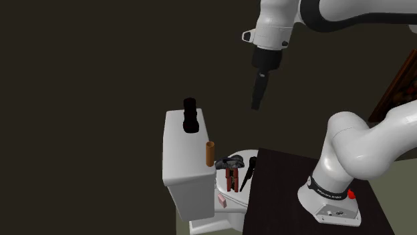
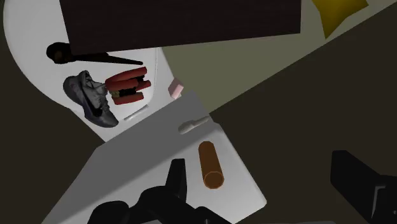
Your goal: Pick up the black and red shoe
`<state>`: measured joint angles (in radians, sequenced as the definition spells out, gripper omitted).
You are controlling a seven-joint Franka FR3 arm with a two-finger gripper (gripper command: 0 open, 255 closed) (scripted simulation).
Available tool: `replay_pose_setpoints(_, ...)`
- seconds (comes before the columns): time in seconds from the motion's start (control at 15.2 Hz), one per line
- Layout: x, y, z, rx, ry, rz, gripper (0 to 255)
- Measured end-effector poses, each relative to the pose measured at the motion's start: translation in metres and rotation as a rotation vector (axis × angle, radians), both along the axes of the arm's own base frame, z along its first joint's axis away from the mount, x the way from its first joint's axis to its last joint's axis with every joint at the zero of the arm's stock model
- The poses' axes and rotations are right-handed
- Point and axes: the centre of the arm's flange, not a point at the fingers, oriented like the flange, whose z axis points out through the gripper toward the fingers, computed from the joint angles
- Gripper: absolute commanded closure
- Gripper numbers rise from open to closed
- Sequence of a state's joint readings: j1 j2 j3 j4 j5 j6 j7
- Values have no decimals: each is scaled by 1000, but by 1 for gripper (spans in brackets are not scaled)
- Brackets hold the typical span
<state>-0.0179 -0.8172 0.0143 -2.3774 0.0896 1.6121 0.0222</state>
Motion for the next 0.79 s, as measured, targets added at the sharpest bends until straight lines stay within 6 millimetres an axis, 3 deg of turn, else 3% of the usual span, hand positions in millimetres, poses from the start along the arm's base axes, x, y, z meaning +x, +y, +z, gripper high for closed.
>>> replay_pose_setpoints(0.26,19,-2,-13,-2,-4,-60,0)
replay_pose_setpoints(0.79,103,-24,-66,-9,-23,-288,0)
